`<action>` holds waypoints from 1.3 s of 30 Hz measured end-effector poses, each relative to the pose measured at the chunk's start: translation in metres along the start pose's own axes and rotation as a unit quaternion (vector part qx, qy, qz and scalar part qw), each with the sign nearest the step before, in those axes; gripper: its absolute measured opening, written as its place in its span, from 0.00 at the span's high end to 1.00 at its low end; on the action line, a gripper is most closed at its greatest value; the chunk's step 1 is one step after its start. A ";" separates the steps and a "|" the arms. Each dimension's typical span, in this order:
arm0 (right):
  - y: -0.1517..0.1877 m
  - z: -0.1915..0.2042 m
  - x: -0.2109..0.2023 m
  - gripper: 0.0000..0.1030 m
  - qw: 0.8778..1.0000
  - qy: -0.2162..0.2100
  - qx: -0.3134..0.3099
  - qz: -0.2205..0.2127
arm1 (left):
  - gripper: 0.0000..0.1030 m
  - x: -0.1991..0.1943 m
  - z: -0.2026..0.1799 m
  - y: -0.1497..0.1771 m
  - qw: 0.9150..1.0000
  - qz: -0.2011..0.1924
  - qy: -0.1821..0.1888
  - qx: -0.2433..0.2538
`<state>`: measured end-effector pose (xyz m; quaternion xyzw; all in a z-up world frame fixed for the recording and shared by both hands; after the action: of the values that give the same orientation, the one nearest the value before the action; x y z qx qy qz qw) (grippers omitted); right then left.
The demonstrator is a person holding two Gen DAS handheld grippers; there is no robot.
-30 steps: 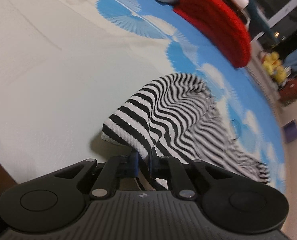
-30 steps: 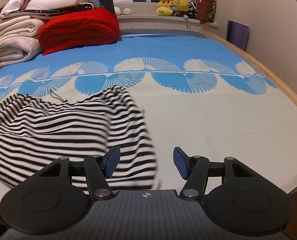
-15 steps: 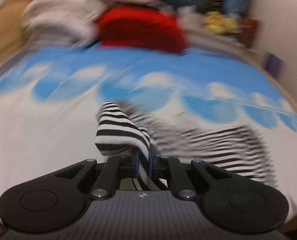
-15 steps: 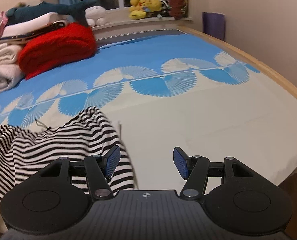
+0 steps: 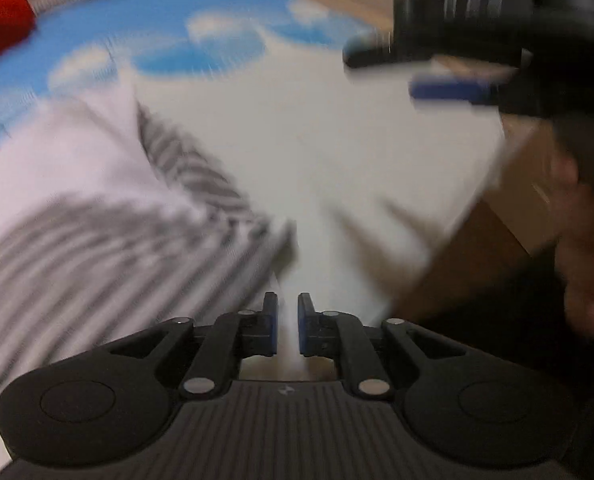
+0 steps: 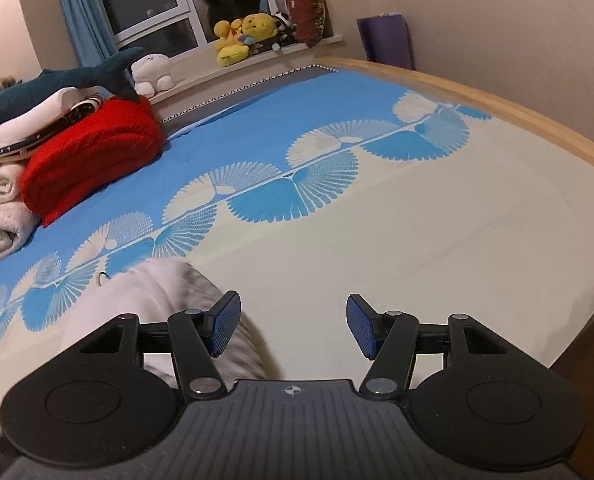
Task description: Fold small clothes
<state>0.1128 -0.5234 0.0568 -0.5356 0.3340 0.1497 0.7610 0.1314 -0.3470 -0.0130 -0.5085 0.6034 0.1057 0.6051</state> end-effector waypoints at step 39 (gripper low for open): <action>0.056 -0.011 0.002 0.99 0.987 -0.085 -0.073 0.118 | 0.59 -0.055 0.135 0.038 0.989 -0.091 -0.057 -0.101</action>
<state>0.0776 -0.5123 0.0128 -0.5321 0.3171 0.3072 0.7224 0.1737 -0.2022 -0.0192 -0.6130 0.5056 0.1393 0.5910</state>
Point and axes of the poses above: each gripper's, at about its wrist camera, not at the fingertips, and x roughly the way its jaws point, z to its left, y to its underside, the point moved 2 cm from there along x, roughly the way its jaws point, and after that the axes turned 4 degrees about y, right-handed, at the moved point
